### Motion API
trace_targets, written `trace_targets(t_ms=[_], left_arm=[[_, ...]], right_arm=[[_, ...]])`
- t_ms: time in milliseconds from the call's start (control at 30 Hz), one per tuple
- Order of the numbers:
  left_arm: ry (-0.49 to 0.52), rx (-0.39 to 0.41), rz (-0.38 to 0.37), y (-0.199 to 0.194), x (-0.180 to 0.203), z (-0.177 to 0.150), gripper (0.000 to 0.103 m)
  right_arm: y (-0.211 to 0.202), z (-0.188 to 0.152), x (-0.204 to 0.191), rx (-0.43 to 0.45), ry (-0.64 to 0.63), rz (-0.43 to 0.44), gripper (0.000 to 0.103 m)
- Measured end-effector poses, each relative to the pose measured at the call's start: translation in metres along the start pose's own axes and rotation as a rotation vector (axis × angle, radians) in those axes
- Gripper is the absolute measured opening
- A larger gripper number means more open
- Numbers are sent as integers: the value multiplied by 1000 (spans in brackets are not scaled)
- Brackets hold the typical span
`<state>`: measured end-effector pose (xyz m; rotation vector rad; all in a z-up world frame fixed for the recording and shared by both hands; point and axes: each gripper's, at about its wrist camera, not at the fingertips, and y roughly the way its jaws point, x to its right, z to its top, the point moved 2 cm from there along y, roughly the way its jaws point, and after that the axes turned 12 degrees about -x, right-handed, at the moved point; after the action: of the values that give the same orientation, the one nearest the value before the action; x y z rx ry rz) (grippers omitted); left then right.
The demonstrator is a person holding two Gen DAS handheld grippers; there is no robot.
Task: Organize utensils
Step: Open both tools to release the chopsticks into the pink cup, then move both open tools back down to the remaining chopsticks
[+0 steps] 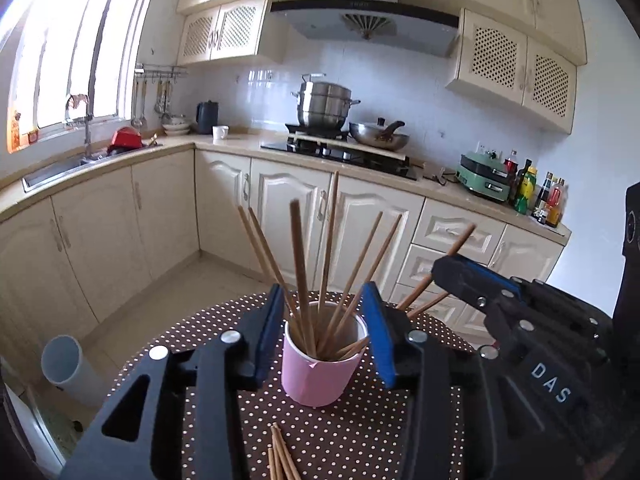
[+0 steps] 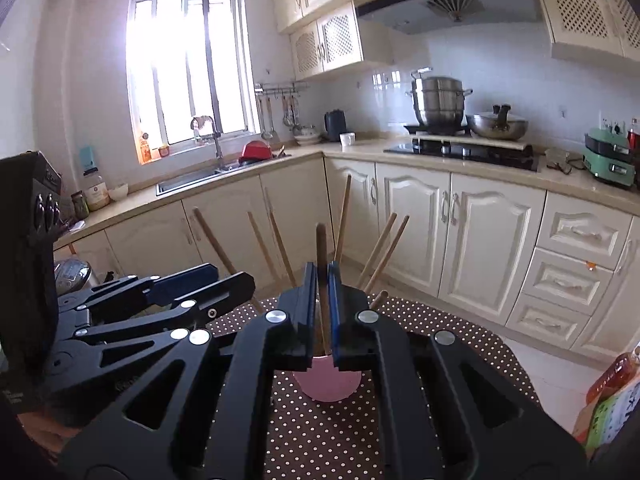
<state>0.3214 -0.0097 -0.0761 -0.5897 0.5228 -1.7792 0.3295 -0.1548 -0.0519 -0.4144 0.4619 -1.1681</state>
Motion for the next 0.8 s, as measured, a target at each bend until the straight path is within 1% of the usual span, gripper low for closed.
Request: trace_targets(t_ms=[67,100,233,300,333,367,400,433,467,500,633,667,733,800], left_arm=[[12,28,23,-13,1,-5,43],[15,35,32,-18,3,-6,47],[43,81,79,-48,7,-19,53],[52,100,100,-60,9,-26,61],[57,117,122,-68,10,-31,62],[54,133,149,-75,10,-36,66],[50,146,168,-81,10,-39,69],[48,166,187,-88,11,-45,69],[51,181,194,-94,11,-50,69],[54,192,197,-100,13,-54,69],[69,241,177,-119,16,-72,70],[77,250,182,-123,17,-76,72],[96,263,182,-129,18,-88,73],[91,256,173,-130,17,-93,74]], right_arm=[[-9,-3,-2,11,-9,2,7],[-15,-5,-2,19,-12,-3,7],[-35,-13,-3,52,-13,-10,8],[-44,-18,-4,63,-12,-4,9],[-47,-20,-5,67,-13,-2,12],[-51,-23,-7,69,-16,-3,16],[-54,-26,-7,72,-19,-3,29],[-59,-30,-10,81,-24,-9,53],[-63,-34,-12,93,-29,-20,60],[-68,-38,-14,111,-34,-27,60],[-81,-53,-22,137,-58,-46,60],[-84,-57,-24,145,-61,-51,60],[-87,-64,-27,156,-69,-67,61],[-88,-72,-30,158,-75,-82,63]])
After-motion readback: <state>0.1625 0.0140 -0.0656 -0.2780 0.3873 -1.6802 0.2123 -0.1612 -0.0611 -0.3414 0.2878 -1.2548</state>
